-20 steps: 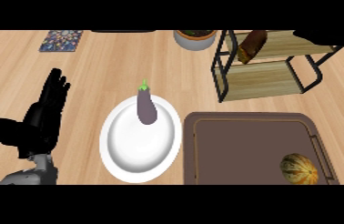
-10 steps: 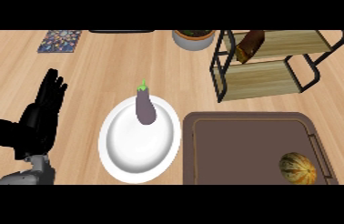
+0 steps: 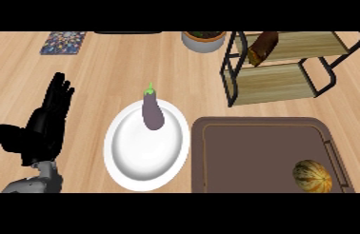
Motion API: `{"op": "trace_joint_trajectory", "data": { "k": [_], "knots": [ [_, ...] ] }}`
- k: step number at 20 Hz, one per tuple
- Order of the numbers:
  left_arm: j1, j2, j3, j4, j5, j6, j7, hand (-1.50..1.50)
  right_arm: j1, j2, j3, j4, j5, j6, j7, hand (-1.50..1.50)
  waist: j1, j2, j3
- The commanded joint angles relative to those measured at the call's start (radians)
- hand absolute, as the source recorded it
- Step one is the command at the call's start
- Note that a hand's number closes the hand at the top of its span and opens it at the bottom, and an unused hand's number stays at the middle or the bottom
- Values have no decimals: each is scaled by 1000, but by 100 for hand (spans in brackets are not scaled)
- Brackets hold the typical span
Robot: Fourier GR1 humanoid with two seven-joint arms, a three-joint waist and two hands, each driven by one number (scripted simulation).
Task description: Pick the sweet potato from the tray and place it in the tiered shelf
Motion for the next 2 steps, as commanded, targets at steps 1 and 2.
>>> {"op": "trace_joint_trajectory", "data": {
  "k": [1,2],
  "knots": [
    [36,-16,-14,1,-10,-3,-29,0,98,-39,-72,28,-83,93,-83,-150,1,0,0],
    [5,-3,-22,-62,-22,9,74,0,58,-87,-51,68,-86,100,-55,-150,6,0,0]
  ]
}}
